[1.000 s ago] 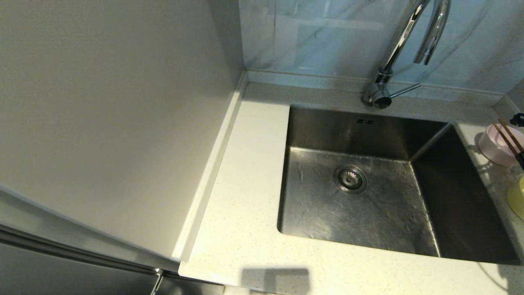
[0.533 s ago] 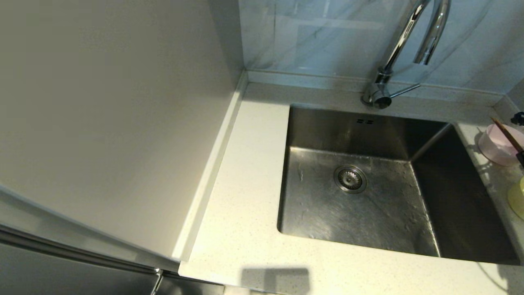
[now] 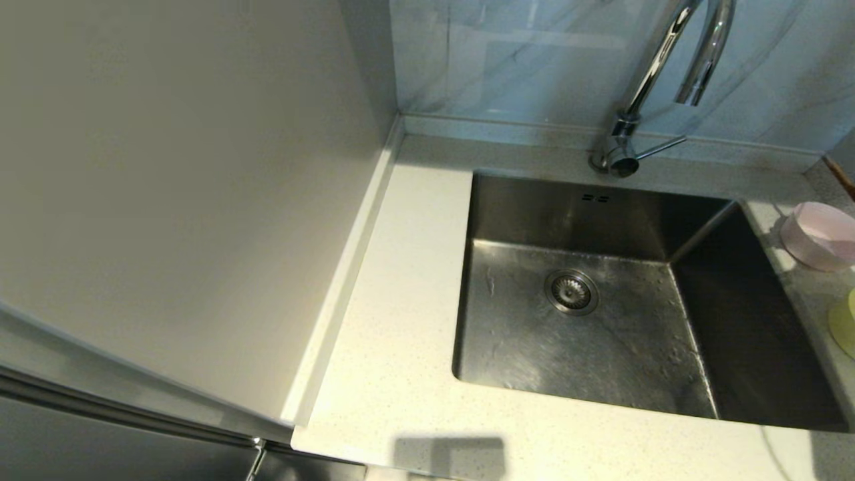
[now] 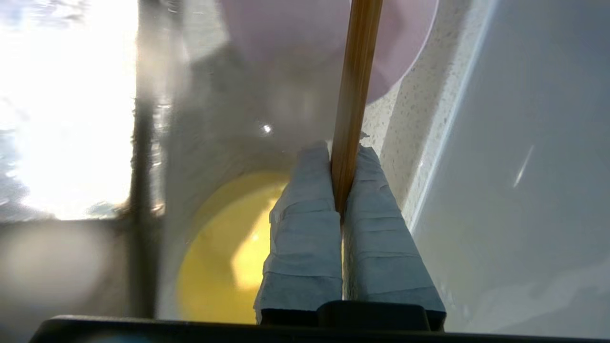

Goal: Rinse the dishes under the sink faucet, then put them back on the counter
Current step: Put the chopsticks into the sink

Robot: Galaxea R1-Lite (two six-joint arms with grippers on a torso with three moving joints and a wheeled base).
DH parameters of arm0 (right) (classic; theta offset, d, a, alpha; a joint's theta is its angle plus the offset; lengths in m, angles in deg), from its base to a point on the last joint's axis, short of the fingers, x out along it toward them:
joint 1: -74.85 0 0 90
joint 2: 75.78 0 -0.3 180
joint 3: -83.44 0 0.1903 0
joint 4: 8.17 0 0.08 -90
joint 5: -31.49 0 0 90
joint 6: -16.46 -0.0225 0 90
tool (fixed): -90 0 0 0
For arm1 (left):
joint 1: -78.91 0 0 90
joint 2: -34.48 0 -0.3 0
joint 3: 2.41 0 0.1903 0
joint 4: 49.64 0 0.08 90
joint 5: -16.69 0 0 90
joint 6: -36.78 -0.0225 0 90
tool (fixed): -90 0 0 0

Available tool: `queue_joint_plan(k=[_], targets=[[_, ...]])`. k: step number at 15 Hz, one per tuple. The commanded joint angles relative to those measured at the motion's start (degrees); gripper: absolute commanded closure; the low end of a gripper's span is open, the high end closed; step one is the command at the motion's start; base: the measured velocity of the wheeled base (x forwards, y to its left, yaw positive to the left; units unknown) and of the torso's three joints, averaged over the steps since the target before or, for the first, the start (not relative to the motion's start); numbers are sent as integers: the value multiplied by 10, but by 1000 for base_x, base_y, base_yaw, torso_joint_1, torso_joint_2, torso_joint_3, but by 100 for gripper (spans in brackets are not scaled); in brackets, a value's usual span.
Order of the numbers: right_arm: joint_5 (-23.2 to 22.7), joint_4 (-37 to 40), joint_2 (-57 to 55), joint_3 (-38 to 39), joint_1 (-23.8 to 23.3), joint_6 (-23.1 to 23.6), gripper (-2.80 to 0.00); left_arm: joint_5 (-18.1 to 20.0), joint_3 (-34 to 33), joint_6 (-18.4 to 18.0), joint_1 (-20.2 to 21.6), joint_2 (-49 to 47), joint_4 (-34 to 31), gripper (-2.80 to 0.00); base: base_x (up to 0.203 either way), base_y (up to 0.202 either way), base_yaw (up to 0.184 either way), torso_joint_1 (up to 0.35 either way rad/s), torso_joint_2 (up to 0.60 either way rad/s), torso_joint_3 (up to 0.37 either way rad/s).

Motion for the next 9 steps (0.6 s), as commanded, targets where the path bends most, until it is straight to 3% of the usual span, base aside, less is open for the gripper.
queue_joint_plan(k=[1,3,5,6,8,9], targets=[[-11,10,66,22,15,2,0,0,0,0,0,2,0,0,0,0,0,0,0,0],[-26,42,119,47,59,0,0,0,0,0,0,2,0,0,0,0,0,0,0,0],[-35,86,160,75,143,-42,0,0,0,0,0,2,0,0,0,0,0,0,0,0],[-35,98,168,87,197,-105,0,0,0,0,0,2,0,0,0,0,0,0,0,0],[-29,112,170,110,288,-280,0,0,0,0,0,2,0,0,0,0,0,0,0,0],[-18,114,154,128,314,-326,0,0,0,0,0,2,0,0,0,0,0,0,0,0]])
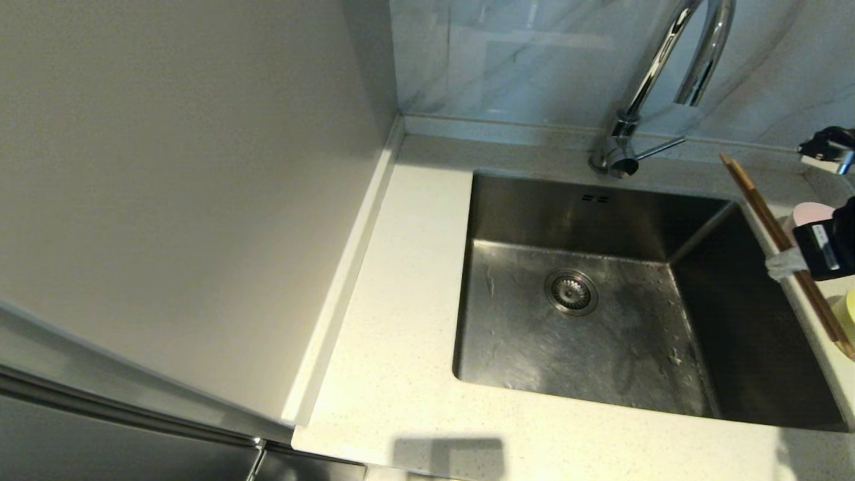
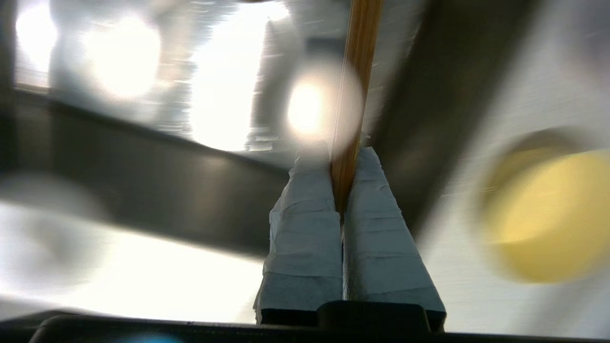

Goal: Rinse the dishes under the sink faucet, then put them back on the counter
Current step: Put the chopsticks into the sink

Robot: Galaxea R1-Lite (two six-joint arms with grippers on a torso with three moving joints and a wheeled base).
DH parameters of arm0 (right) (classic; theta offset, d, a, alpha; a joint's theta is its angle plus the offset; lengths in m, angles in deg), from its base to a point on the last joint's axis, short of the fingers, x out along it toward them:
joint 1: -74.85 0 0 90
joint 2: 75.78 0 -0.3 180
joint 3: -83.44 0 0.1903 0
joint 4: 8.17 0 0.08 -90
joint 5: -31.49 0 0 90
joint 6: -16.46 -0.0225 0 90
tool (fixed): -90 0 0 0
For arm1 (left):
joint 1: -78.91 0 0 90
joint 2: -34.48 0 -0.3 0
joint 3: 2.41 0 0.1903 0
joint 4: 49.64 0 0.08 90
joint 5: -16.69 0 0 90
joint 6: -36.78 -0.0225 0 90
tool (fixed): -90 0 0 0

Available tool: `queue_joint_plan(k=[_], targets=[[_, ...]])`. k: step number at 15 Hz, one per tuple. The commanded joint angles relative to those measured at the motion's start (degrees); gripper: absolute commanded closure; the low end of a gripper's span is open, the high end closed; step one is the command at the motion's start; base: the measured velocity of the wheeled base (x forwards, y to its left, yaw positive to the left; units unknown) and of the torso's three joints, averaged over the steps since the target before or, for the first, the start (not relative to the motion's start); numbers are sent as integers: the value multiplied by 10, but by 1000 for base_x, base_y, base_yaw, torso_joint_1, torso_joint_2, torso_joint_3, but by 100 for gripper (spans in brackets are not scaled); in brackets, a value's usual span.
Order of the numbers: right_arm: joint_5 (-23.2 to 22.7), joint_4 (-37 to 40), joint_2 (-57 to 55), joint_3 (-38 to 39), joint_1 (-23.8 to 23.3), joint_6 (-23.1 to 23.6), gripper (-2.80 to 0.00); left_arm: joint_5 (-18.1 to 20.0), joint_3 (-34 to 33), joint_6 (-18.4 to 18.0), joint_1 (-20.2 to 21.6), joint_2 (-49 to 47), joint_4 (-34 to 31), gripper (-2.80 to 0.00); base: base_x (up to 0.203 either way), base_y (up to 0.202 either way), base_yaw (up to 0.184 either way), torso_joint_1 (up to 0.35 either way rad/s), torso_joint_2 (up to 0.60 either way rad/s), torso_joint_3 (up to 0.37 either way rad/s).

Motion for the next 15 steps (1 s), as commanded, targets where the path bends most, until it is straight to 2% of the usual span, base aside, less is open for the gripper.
queue_joint_plan(k=[1,3,5,8,12,15], targets=[[12,0,-24,27,50,-101,0,0,0,0,0,2,0,0,0,0,0,0,0,0],[17,-40,-62,53,25,-106,0,0,0,0,0,2,0,0,0,0,0,0,0,0],[17,-124,-97,89,4,-101,0,0,0,0,0,2,0,0,0,0,0,0,0,0],[14,-206,-118,141,3,-47,0,0,0,0,0,2,0,0,0,0,0,0,0,0],[21,-208,-88,153,8,20,0,0,0,0,0,2,0,0,0,0,0,0,0,0],[45,-211,-113,149,20,38,0,0,0,0,0,2,0,0,0,0,0,0,0,0]])
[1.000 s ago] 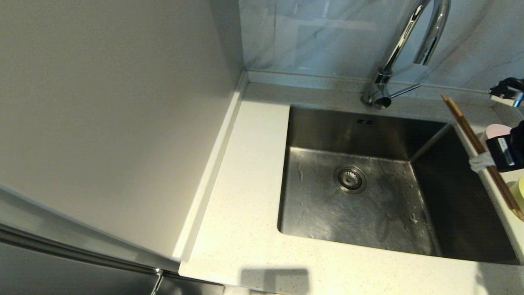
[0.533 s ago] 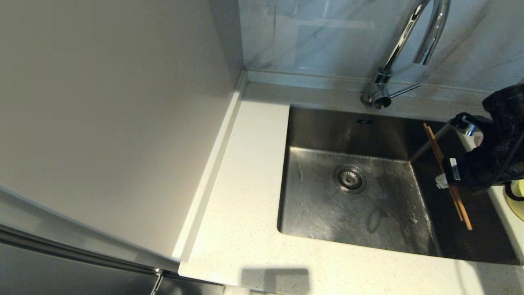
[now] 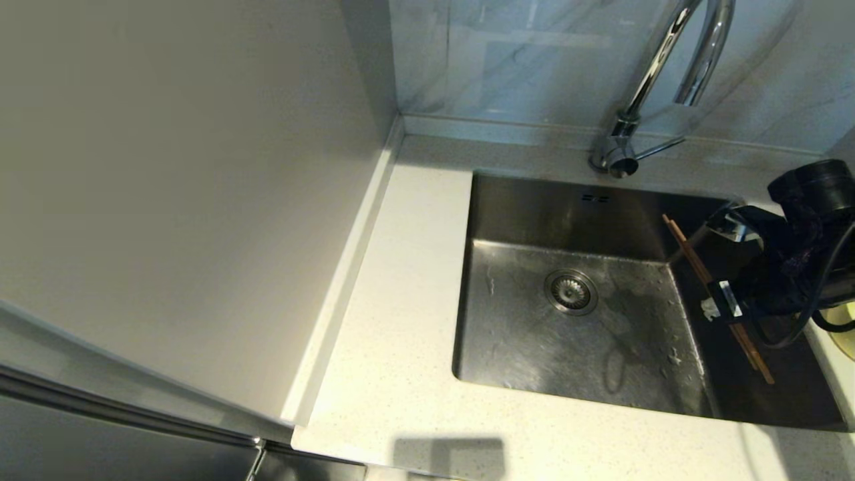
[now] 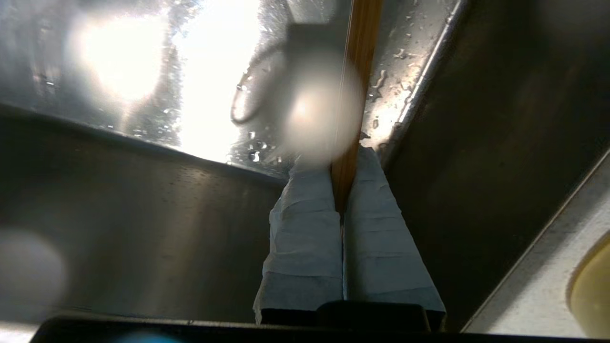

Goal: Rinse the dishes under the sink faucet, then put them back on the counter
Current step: Put the chopsticks into the sink

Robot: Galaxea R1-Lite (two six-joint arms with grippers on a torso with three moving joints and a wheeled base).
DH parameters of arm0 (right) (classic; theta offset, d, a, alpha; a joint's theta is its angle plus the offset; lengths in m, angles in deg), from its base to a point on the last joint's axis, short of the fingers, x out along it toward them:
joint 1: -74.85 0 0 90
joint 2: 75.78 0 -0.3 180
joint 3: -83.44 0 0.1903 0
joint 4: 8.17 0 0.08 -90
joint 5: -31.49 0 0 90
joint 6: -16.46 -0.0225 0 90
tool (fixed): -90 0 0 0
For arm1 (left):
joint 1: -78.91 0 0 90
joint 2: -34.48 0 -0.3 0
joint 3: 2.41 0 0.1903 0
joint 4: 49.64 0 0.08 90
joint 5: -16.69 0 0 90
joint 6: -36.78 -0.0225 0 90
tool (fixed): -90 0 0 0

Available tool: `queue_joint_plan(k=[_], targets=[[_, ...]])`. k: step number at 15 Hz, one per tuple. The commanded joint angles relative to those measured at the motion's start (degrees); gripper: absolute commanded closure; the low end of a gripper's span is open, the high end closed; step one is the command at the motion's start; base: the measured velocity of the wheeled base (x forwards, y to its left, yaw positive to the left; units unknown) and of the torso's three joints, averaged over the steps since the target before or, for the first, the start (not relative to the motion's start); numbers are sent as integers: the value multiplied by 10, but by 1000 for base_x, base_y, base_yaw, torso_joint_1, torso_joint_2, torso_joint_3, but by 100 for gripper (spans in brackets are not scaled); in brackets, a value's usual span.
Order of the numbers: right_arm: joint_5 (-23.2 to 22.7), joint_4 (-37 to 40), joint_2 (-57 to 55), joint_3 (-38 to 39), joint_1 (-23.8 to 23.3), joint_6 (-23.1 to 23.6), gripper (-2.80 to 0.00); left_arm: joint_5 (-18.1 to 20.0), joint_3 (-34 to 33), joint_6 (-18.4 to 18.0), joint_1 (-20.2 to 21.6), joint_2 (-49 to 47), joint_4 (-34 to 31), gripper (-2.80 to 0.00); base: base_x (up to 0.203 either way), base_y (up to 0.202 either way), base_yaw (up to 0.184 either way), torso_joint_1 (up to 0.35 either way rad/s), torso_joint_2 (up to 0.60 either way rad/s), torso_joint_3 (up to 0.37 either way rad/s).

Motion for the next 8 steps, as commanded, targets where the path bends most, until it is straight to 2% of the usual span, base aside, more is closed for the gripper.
queue_joint_plan(k=[1,5,8], targets=[[22,-2,-34,-5,8,2,0,0,0,0,0,2,0,0,0,0,0,0,0,0],[60,-95,-132,-9,17,0,0,0,0,0,0,2,0,0,0,0,0,0,0,0],[112,-168,-214,-34,18,-2,0,0,0,0,0,2,0,0,0,0,0,0,0,0]])
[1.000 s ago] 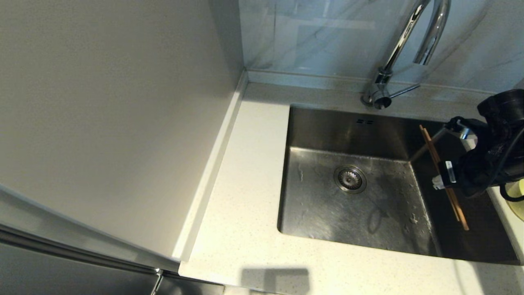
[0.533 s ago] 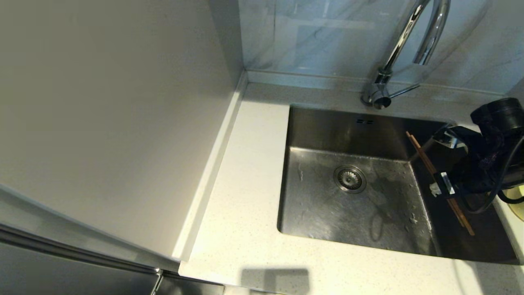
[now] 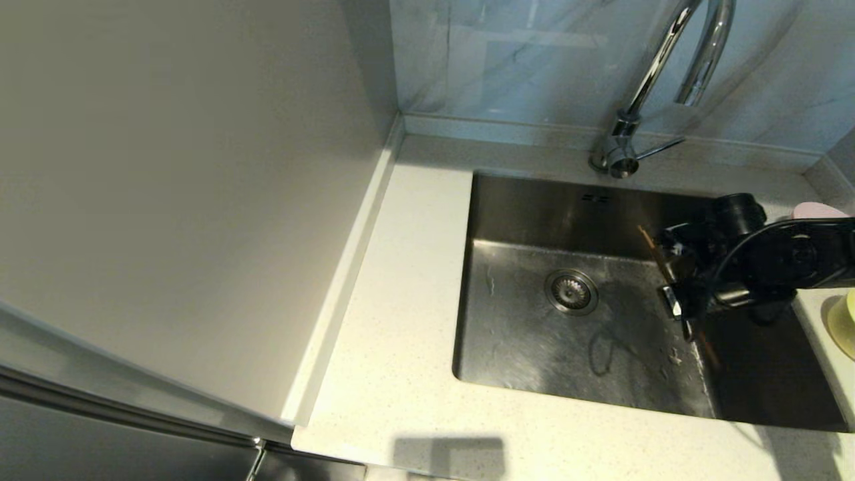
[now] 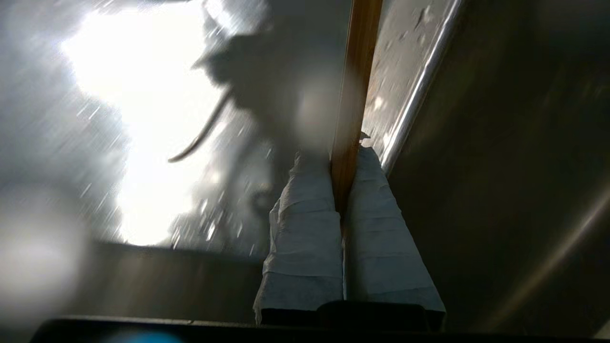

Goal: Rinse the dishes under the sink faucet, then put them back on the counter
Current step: Put the chopsticks into the sink

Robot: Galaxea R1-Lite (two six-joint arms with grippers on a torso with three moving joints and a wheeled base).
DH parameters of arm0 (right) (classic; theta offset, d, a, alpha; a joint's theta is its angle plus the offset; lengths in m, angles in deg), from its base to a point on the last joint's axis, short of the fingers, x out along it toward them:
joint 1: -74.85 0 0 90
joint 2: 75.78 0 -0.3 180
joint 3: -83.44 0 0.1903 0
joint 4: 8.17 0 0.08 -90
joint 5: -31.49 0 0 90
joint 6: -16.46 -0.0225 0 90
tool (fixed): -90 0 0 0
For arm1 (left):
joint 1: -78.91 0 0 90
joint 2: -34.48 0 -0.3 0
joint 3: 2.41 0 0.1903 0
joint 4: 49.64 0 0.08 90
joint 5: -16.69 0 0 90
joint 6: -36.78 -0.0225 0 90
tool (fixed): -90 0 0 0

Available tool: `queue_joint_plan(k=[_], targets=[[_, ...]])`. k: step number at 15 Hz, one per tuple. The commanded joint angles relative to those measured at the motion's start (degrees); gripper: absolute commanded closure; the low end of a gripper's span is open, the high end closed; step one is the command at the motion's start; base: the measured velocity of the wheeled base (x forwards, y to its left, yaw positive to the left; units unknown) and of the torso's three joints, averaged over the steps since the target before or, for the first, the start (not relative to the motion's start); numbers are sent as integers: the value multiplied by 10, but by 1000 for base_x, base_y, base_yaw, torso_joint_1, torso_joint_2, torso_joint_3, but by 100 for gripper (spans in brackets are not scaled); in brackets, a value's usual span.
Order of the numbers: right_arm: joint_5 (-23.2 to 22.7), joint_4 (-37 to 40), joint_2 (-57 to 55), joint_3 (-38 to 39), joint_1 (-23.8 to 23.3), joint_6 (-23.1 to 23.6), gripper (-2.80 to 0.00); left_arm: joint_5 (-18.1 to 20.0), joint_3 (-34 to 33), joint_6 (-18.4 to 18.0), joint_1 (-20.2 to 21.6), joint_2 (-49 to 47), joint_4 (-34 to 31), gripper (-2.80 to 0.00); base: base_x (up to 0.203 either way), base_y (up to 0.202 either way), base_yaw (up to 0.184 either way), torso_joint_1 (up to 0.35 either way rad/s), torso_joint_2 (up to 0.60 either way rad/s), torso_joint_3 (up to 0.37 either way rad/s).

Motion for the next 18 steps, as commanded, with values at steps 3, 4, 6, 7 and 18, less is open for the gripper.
queue_joint_plan(k=[3,4,6,7,18], targets=[[94,-36,-120,-35,1,-18,0,0,0,0,0,2,0,0,0,0,0,0,0,0],[99,-37,-132,-41,1,-20,0,0,0,0,0,2,0,0,0,0,0,0,0,0],[101,-37,-151,-60,1,-20,0,0,0,0,0,2,0,0,0,0,0,0,0,0],[101,-37,-159,-68,1,-20,0,0,0,0,0,2,0,0,0,0,0,0,0,0],[113,-37,-225,-121,4,-17,-280,0,0,0,0,2,0,0,0,0,0,0,0,0]])
